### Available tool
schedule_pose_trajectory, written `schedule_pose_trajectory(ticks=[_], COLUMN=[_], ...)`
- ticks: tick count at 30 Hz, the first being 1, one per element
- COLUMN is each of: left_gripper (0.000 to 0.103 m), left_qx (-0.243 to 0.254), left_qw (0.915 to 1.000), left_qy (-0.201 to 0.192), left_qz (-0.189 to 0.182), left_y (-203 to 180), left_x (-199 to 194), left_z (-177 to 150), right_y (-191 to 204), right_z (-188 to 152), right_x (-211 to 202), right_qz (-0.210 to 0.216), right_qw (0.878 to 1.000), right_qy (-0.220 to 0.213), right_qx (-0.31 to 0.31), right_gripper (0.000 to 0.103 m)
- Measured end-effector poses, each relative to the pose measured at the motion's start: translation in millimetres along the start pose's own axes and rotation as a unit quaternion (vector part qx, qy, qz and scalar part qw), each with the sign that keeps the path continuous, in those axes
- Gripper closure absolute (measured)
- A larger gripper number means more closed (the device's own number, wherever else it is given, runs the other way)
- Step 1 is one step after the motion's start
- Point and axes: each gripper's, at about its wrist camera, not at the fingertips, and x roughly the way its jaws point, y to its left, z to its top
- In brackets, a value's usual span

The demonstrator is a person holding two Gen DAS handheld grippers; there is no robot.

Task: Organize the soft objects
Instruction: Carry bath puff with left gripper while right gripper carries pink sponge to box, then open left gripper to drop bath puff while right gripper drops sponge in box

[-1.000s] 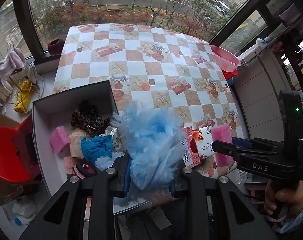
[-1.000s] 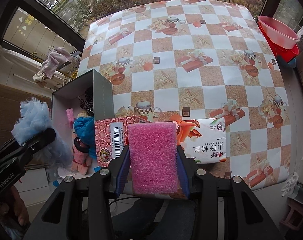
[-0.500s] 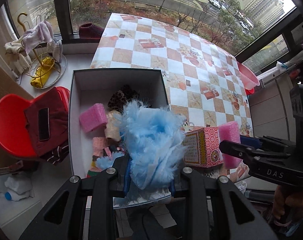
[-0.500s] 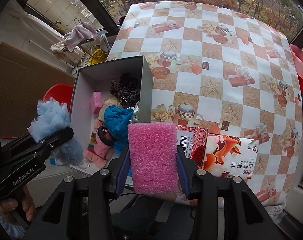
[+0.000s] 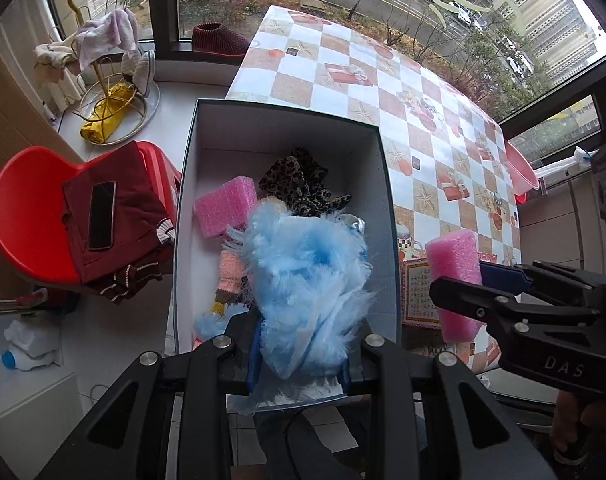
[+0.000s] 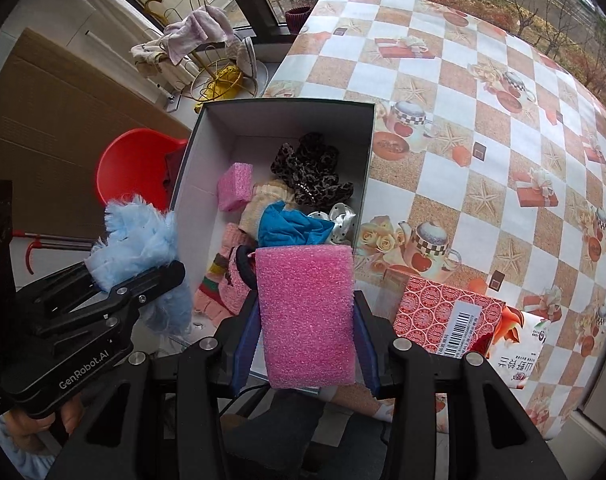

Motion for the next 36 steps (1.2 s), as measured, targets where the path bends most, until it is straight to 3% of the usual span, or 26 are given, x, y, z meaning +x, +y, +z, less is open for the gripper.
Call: schedule_pose_trajectory(ticks=[20,23,26,27,29,31,33,36], left_gripper=[0.071,0.063,0.033,0.029,0.022,0.022,0.022,0.022], left_qx=[-0.017,-0.015,-0.007,-0.005,-0.006,-0.015,-0.031,-0.041], left_qw=[0.9994,0.9993,0.9989,0.9988,0.9985,0.9972,0.9969,0.9941], left_qy=[0.024,0.018,0.010,0.010,0.021,0.043,0.037,0.009], left_qz=[0.020,0.028,0.045,0.048,0.049,0.060,0.062,0.100], left_y=[9.9,7.7,5.2,4.7,4.7,6.9,12.2,16.4], left_x=[34.3,32.6,30.0,29.2,29.9,35.2,34.9,24.4], left_z=[1.2,1.2,0.7,0.4,0.1,1.2,0.9,-0.6], right_y=[25.1,26.1,27.1,27.0,25.7,24.5,24.1,24.2], right_z=[31.1,36.9,41.6,42.9,44.7,44.9,44.2,42.6], right_x=[32.3,31.5,29.2,28.4,26.1,22.3,16.7,9.6], right_qz=[-0.009,-0.013,-0.016,-0.016,-0.013,-0.013,-0.009,-0.007], right_qw=[0.999,0.999,0.999,0.999,0.999,0.999,0.999,0.999], right_qy=[0.019,0.015,0.009,0.008,0.008,0.003,-0.004,-0.010], right_qx=[-0.031,-0.033,-0.036,-0.036,-0.033,-0.031,-0.033,-0.035], right_gripper=[0.058,0.058,0.058,0.057,0.049,0.007,0.002,0.002])
